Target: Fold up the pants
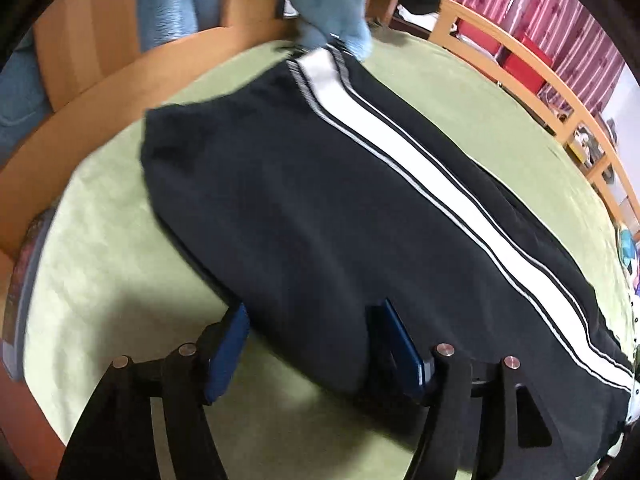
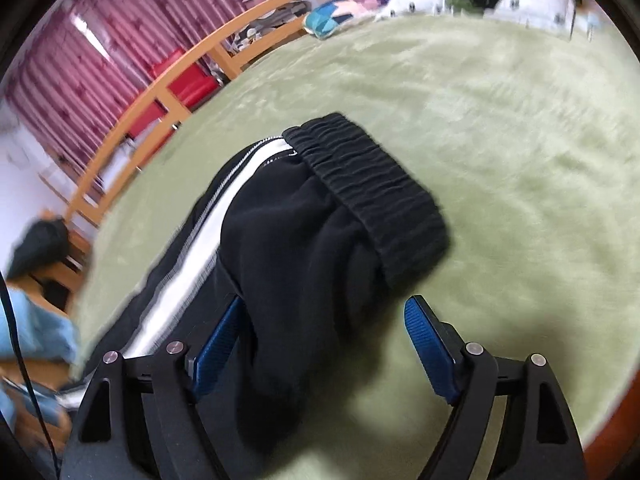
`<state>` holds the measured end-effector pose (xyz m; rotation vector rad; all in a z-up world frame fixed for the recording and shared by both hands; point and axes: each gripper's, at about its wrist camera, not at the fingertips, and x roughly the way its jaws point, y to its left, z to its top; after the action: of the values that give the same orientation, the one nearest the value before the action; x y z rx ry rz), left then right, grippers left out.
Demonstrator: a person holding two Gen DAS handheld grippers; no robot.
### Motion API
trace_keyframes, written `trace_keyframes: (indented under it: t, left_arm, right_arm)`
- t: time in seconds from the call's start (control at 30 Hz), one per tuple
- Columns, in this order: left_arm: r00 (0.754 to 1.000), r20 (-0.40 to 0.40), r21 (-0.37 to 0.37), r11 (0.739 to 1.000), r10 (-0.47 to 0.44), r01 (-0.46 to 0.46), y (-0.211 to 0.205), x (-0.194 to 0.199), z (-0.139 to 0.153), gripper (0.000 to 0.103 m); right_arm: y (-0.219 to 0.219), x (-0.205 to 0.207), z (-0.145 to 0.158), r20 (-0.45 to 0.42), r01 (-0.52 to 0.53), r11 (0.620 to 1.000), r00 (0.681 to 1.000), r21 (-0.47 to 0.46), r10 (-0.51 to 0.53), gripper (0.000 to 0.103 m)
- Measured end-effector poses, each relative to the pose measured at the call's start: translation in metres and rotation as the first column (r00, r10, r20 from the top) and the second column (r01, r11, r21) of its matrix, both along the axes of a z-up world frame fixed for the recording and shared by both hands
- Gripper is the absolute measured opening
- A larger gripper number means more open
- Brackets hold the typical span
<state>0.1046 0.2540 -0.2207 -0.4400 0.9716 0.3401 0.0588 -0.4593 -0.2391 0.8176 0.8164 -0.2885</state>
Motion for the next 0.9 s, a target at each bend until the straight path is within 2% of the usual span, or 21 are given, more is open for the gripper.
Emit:
trace_keyframes:
  t: [0.03, 0.1, 0.2, 0.23, 0.27, 0.3, 0.33, 0.37, 0.5, 0.57, 0.63, 0.7, 0.8, 0.9]
  left_arm:
    - [1.0, 0.002, -0.007, 1.0, 0.002, -0.002, -0.006, 0.001, 0.001, 0.065]
    - [1.0, 0.011, -0.037, 0.999, 0.004, -0.004, -0.015, -0.003, 0.004, 0.065]
    - [1.0, 0.007, -0.073, 0.997, 0.006, -0.005, -0.03, -0.003, 0.005, 0.065]
    - [1.0, 0.003, -0.073, 0.997, 0.002, -0.002, -0.034, -0.004, 0.005, 0.065]
    - [1.0, -0.002, -0.066, 0.998, -0.001, 0.001, -0.039, -0.003, 0.005, 0.065]
    - [1.0, -0.006, -0.057, 0.998, -0.003, 0.003, -0.043, -0.001, 0.004, 0.065]
    - [1.0, -0.007, -0.052, 0.999, -0.006, 0.006, -0.047, 0.0, 0.005, 0.065]
    - [1.0, -0.005, -0.051, 0.999, -0.012, 0.012, -0.051, 0.0, 0.005, 0.065]
    - [0.999, 0.001, -0.063, 0.997, -0.032, 0.032, -0.065, 0.006, 0.014, 0.065]
    - [0.998, 0.014, -0.086, 0.995, -0.059, 0.06, -0.074, 0.006, 0.022, 0.065]
    - [0.995, 0.035, -0.076, 0.992, -0.096, 0.099, -0.086, 0.003, 0.033, 0.065]
    - [0.991, 0.051, -0.058, 0.991, -0.121, 0.124, -0.095, 0.0, 0.042, 0.065]
    - [0.984, 0.087, -0.074, 0.984, -0.154, 0.161, -0.105, -0.005, 0.05, 0.065]
    - [0.979, 0.103, -0.088, 0.978, -0.178, 0.187, -0.112, -0.008, 0.054, 0.065]
  right_arm:
    - [-0.003, 0.006, -0.006, 0.005, 0.011, 0.999, 1.0, 0.041, -0.011, 0.091]
    - [-0.012, 0.018, -0.02, 0.033, 0.043, 0.991, 0.998, 0.127, -0.047, 0.091]
    - [-0.016, 0.032, -0.02, 0.056, 0.068, 0.99, 0.996, 0.122, -0.076, 0.093]
    - [-0.017, 0.035, -0.019, 0.057, 0.07, 0.992, 0.995, 0.107, -0.076, 0.081]
    - [-0.018, 0.037, -0.018, 0.061, 0.065, 0.994, 0.996, 0.09, -0.07, 0.059]
    - [-0.021, 0.041, -0.017, 0.095, 0.006, 0.993, 0.995, 0.115, -0.017, 0.045]
    - [-0.024, 0.041, -0.017, 0.11, -0.008, 0.991, 0.994, 0.132, -0.007, 0.028]
    - [-0.028, 0.039, -0.014, 0.118, 0.003, 0.991, 0.993, 0.135, -0.019, 0.026]
    - [-0.046, 0.034, 0.009, 0.155, -0.009, 0.994, 0.988, 0.106, -0.008, 0.023]
    - [-0.057, 0.03, 0.03, 0.167, -0.017, 1.0, 0.986, 0.024, 0.013, 0.022]
    - [-0.071, 0.022, 0.048, 0.181, -0.015, 0.998, 0.983, -0.054, 0.024, 0.022]
    - [-0.099, 0.005, 0.06, 0.189, 0.041, 0.994, 0.982, -0.098, -0.022, 0.022]
    - [-0.14, -0.017, 0.057, 0.143, 0.112, 0.989, 0.985, -0.101, -0.097, 0.022]
    - [-0.158, -0.017, 0.033, 0.002, 0.02, 0.997, 1.0, -0.072, -0.02, 0.03]
